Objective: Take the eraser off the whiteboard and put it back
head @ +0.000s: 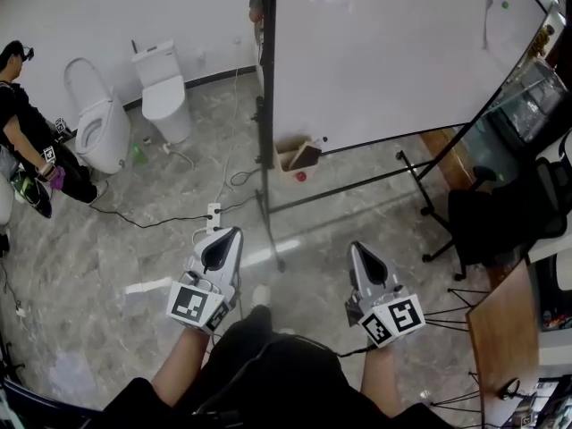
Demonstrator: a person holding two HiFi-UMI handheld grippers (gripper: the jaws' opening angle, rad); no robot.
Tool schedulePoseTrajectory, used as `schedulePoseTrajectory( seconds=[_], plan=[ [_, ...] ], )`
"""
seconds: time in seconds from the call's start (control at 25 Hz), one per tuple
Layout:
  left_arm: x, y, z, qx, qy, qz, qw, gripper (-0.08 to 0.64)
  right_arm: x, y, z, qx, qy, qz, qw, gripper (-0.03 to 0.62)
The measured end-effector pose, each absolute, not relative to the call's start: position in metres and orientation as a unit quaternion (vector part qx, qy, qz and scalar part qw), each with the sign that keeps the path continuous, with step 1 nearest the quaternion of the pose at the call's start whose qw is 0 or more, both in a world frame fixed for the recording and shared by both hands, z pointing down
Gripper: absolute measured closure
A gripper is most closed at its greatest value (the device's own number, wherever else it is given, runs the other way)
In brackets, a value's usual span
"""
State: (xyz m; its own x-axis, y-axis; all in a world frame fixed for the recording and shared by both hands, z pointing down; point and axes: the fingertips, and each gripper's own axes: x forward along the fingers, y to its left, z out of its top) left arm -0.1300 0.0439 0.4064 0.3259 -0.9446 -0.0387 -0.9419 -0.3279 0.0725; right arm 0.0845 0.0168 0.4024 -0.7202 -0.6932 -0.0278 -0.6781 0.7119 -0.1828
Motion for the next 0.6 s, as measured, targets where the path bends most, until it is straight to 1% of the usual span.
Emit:
schedulePoseTrajectory(
  seconds=[0.36, 0.6],
  plan=[
    [-0.143, -0.028, 0.399, 0.845, -0.534, -0.030, 0.012, 0.555, 0.053, -0.034, 0.387, -0.399, 0.913, -0.067, 0.047, 0.583],
    [-0.155, -0.065, 0.408, 0.860, -0.509, -0.012, 0.013, 0.555, 0.036, -0.060, 0.390, -0.421, 0.903, -0.073, 0.043, 0.583]
  ],
)
